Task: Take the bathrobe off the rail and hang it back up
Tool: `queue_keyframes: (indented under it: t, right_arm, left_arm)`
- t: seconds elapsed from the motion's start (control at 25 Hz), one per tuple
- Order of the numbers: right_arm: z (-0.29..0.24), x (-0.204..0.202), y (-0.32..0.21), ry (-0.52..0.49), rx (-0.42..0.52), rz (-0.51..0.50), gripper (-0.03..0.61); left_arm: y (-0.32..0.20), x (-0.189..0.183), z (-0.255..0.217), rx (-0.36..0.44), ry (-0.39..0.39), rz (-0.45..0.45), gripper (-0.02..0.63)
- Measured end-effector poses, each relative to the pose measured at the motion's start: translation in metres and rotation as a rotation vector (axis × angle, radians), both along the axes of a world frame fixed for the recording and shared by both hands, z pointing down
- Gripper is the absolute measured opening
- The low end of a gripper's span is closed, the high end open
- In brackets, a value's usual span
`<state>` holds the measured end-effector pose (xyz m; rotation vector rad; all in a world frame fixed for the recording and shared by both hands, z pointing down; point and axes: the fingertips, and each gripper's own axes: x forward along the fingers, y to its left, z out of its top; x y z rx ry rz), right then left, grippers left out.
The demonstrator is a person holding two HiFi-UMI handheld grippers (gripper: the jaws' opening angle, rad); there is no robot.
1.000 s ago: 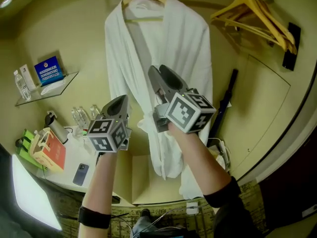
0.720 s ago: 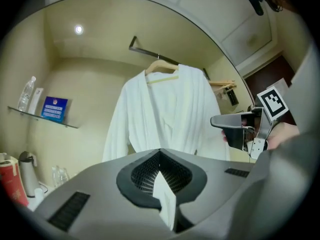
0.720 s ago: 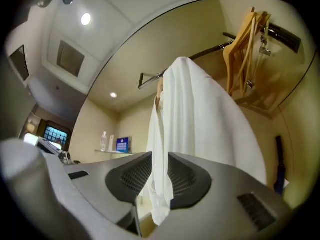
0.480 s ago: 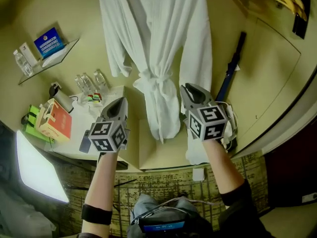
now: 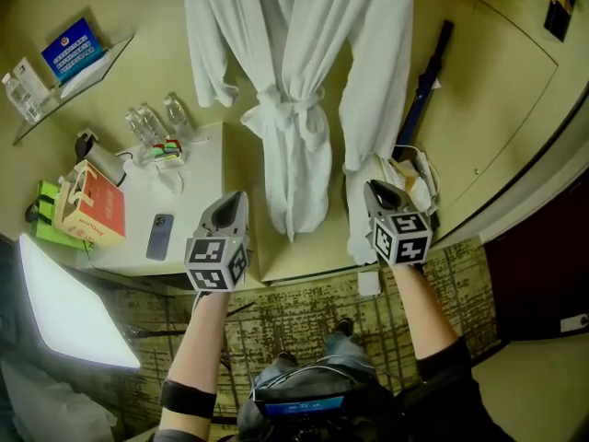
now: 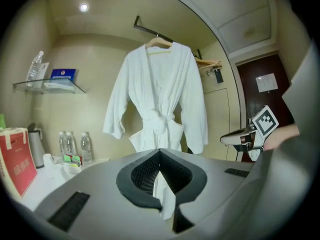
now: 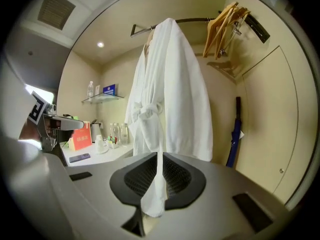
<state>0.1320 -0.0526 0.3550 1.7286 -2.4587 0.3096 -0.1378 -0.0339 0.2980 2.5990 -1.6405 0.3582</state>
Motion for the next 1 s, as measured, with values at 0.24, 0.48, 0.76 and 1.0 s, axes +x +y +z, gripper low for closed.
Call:
queue_keyframes:
  t: [0.24,0.48,0.76,1.0]
  right_arm:
    - [0.045,-0.020,0.049,0.006,-0.093,0.000,0.019]
    - [0.058,-0.015,0.074,-0.001,-0.123,0.020,0.017]
    - [0.067,-0.010,0.089,0.004,-0.146,0.055,0.015]
    - [0.076,-0.007,0.092,0.007,-0.161,0.066,0.015]
  left_arm:
    - [0.030,-0.024,0.042,-0.055,0.034,-0.008,0.000]
    - [0.054,-0.035,0.062,-0.087,0.043,-0.007,0.000]
    - [0.067,-0.043,0.075,-0.102,0.049,0.003,0.000]
    - [0.068,-0.051,0.082,-0.114,0.056,0.000,0.000]
